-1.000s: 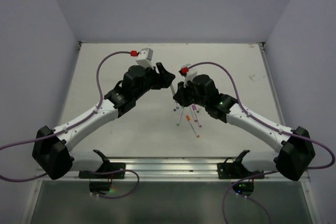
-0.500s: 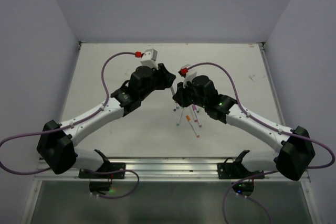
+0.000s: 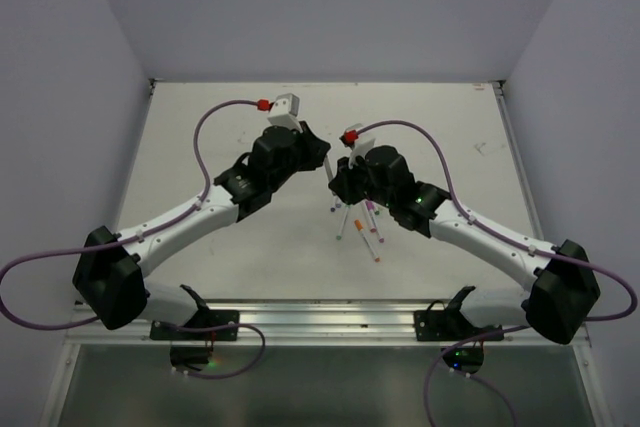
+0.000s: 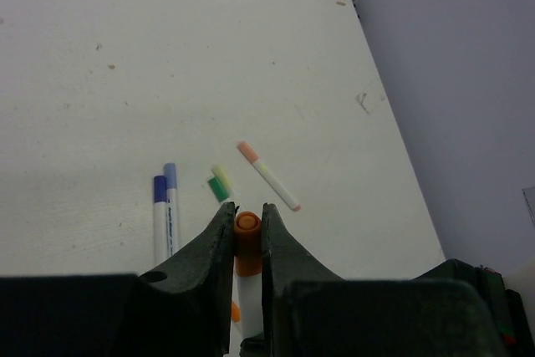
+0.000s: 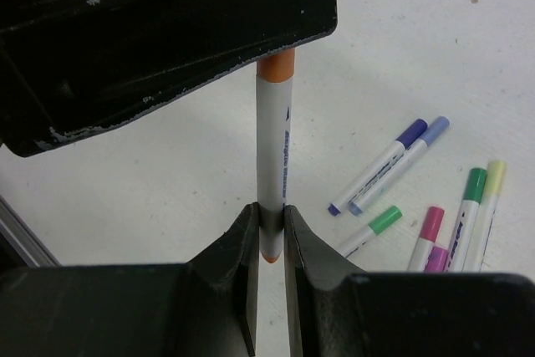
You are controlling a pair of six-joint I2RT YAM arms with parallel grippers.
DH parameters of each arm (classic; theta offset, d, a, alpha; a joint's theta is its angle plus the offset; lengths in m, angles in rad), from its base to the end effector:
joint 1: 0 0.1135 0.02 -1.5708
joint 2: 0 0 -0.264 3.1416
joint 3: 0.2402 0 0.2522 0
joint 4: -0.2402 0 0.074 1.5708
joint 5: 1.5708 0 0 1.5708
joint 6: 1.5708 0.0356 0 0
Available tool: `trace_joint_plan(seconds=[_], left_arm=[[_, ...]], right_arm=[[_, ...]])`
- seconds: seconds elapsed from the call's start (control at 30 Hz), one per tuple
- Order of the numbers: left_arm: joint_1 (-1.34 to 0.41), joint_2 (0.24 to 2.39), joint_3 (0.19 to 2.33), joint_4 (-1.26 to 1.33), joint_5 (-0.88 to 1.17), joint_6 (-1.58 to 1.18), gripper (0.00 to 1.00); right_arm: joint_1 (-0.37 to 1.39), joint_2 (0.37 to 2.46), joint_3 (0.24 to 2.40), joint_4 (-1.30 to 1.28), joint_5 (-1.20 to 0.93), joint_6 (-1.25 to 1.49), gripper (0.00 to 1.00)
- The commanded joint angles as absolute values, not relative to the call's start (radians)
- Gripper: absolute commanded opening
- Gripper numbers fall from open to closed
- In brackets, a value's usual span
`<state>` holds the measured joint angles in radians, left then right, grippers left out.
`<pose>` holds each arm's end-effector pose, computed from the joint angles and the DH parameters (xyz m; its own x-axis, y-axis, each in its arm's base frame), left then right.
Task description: Open the pen caps
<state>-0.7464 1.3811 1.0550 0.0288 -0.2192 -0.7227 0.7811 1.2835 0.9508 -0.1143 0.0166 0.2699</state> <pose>0.2442 -0.2153 0.3193 -0.4987 -0.4181 -0.7593 0.2404 0.7749 -0.5846 0.2100 0.2074 0.2960 -0.4807 -0.1012 -0.8710 -0.5864 0.7756 0.2335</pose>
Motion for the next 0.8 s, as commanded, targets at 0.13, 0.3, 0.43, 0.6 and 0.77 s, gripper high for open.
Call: trace_joint_plan(seconds=[0.13,0.3,0.43,0.6,0.77], left_arm=[[-0.75,1.318,1.089,0.035,-0.368,-0.726,0.0],[-0.749,1.31,1.063,0.064,-0.333,-0.762,0.0],[-0.749,1.312,1.031,0.087,-0.302,-0.802,0.0],[-0.75,1.312,1.019,0.087,-0.304,-0.805,0.0],[-0.75,1.31,1.012,0.094,-0.299,-0.804,0.0]], right_arm=[[0.79,1.241,0.867,-0.02,0.011,0.27,0.0],[0.792,1.21,0.841,0.029,0.011,0.27,0.0],[0.79,1.206,0.842,0.051,0.006,0.264,0.0],[0.792,1.223,0.851,0.055,0.005,0.259,0.22],[0.792,1.232,0.861,0.061,0.006,0.265,0.49]])
